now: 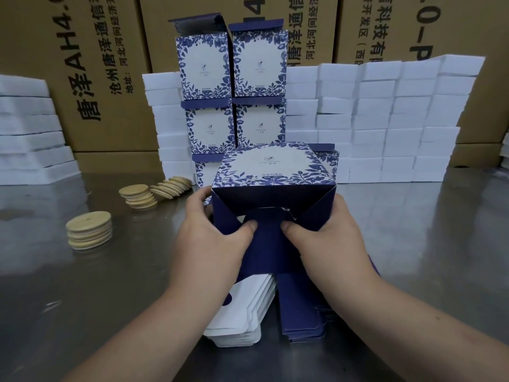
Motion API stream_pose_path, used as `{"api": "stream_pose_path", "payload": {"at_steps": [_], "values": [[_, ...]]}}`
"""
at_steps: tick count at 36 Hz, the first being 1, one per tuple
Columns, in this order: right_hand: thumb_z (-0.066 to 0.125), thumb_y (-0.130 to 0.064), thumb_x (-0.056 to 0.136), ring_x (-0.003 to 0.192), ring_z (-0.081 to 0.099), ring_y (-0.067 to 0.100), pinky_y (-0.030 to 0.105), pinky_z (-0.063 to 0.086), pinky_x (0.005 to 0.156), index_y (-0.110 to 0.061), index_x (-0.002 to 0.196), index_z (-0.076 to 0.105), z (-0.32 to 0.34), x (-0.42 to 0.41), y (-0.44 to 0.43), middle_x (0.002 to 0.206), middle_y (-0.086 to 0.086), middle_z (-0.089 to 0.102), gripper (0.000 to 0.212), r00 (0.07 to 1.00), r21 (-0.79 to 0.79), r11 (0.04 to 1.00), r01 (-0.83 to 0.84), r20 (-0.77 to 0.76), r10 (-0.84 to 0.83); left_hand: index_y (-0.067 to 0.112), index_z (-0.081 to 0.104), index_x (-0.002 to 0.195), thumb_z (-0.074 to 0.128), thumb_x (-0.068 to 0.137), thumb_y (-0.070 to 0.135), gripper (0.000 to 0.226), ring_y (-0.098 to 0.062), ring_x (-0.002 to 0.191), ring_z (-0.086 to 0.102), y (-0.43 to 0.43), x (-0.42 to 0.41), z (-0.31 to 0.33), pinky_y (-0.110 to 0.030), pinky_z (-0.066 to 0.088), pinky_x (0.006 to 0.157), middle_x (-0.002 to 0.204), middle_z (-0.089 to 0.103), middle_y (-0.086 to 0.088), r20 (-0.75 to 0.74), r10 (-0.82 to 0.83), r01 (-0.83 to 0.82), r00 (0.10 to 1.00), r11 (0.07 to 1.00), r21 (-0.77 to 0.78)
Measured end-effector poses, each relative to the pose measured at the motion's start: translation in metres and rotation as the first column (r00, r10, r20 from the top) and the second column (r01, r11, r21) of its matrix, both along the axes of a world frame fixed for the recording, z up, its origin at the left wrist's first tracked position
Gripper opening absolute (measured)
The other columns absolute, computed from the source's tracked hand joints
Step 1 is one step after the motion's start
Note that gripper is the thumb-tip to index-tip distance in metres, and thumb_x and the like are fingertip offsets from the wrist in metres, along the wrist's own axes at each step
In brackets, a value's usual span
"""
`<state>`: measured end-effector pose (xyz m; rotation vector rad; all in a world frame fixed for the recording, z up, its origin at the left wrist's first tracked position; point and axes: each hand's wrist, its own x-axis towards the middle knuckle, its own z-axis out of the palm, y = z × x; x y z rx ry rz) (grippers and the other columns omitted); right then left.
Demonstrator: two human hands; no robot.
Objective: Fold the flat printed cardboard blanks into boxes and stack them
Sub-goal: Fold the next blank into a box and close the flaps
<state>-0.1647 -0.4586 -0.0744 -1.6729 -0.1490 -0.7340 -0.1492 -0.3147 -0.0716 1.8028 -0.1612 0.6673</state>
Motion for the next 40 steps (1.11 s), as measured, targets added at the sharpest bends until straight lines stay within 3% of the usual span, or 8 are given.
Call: {"api": "stream_pose_path", "payload": {"at_steps": [6,13,19,23,27,30,34,40], "values": [[0.070,-0.010,0.073,0.078,0.055,-0.021,-0.001,0.039,0.056,-0.041,0.091,0.049,-0.001,0.000,0.000,0.085,-0.037,0.060,0.042,1.000,-0.023,0.999,0.026,0.001,-0.026,0.038,0.049,0.113,0.077,0.067,0.028,0.055,0.026,0.074,0.050,0.000,0.000,0.001,-0.001,0.039,0.052,0.079,0.053,0.047,0.009,-0.017,0.018,1.000,1.000,-0.004],[0.069,-0.012,0.073,0.077,0.056,-0.021,-0.001,0.039,0.054,-0.041,0.091,0.049,0.000,-0.002,0.000,0.083,-0.044,0.057,0.040,1.000,-0.029,1.000,-0.003,0.006,0.004,0.052,0.049,0.084,0.067,0.069,0.039,0.027,0.018,0.078,0.053,-0.002,-0.004,0.002,-0.016,0.040,0.056,0.088,0.056,0.040,0.012,-0.053,0.053,0.999,0.998,0.015],[0.071,-0.014,0.074,0.082,0.056,-0.020,-0.002,0.039,0.059,-0.040,0.099,0.050,0.002,-0.005,0.000,0.092,-0.038,0.060,0.042,0.999,-0.032,0.999,-0.038,0.000,0.038,0.062,0.048,0.085,0.066,0.076,0.027,0.041,0.011,0.073,0.059,0.002,-0.005,-0.001,-0.017,0.043,0.056,0.083,0.061,0.034,0.017,-0.150,0.150,0.989,0.988,0.024],[0.071,-0.015,0.077,0.087,0.060,-0.013,0.003,0.044,0.064,-0.037,0.118,0.052,0.006,-0.005,-0.002,0.099,-0.026,0.066,0.051,0.995,-0.002,0.995,-0.100,-0.003,0.100,0.067,0.048,0.093,0.069,0.078,0.022,0.052,0.011,0.075,0.062,0.003,-0.005,-0.001,-0.005,0.045,0.055,0.085,0.063,0.035,0.044,-0.234,0.234,0.971,0.972,0.017],[0.063,-0.029,0.070,0.083,0.063,-0.010,0.006,0.046,0.063,-0.038,0.106,0.058,0.010,-0.008,-0.002,0.092,-0.028,0.067,0.037,0.989,0.012,0.989,-0.146,0.003,0.146,0.045,0.043,0.131,0.065,0.077,0.022,0.062,0.013,0.089,0.060,0.004,-0.006,-0.002,-0.002,0.044,0.064,0.101,0.062,0.036,0.083,-0.311,0.314,0.947,0.949,-0.036],[0.057,-0.030,0.073,0.087,0.061,-0.012,0.003,0.043,0.065,-0.038,0.104,0.057,0.014,-0.012,-0.002,0.094,-0.031,0.066,0.032,0.986,-0.023,0.987,-0.159,0.046,0.160,0.036,0.039,0.138,0.065,0.083,0.015,0.064,0.015,0.095,0.057,0.004,-0.007,-0.001,0.000,0.042,0.068,0.107,0.059,0.036,0.130,-0.313,0.321,0.941,0.946,-0.044],[0.056,-0.021,0.077,0.098,0.054,-0.018,-0.002,0.038,0.074,-0.041,0.112,0.048,0.016,-0.016,0.000,0.103,-0.040,0.058,0.041,0.981,-0.078,0.987,-0.142,0.126,0.151,0.033,0.043,0.135,0.063,0.085,0.006,0.060,0.017,0.094,0.056,0.004,-0.009,-0.001,0.002,0.041,0.067,0.105,0.058,0.037,0.158,-0.288,0.295,0.944,0.955,-0.020],[0.063,-0.005,0.084,0.101,0.054,-0.017,-0.001,0.040,0.076,-0.035,0.127,0.042,0.015,-0.017,-0.001,0.111,-0.031,0.057,0.057,0.981,-0.029,0.991,-0.129,0.142,0.132,0.055,0.045,0.110,0.066,0.080,0.015,0.055,0.019,0.084,0.057,0.002,-0.013,-0.001,0.000,0.042,0.060,0.093,0.059,0.043,0.158,-0.231,0.230,0.960,0.973,0.023]]}}
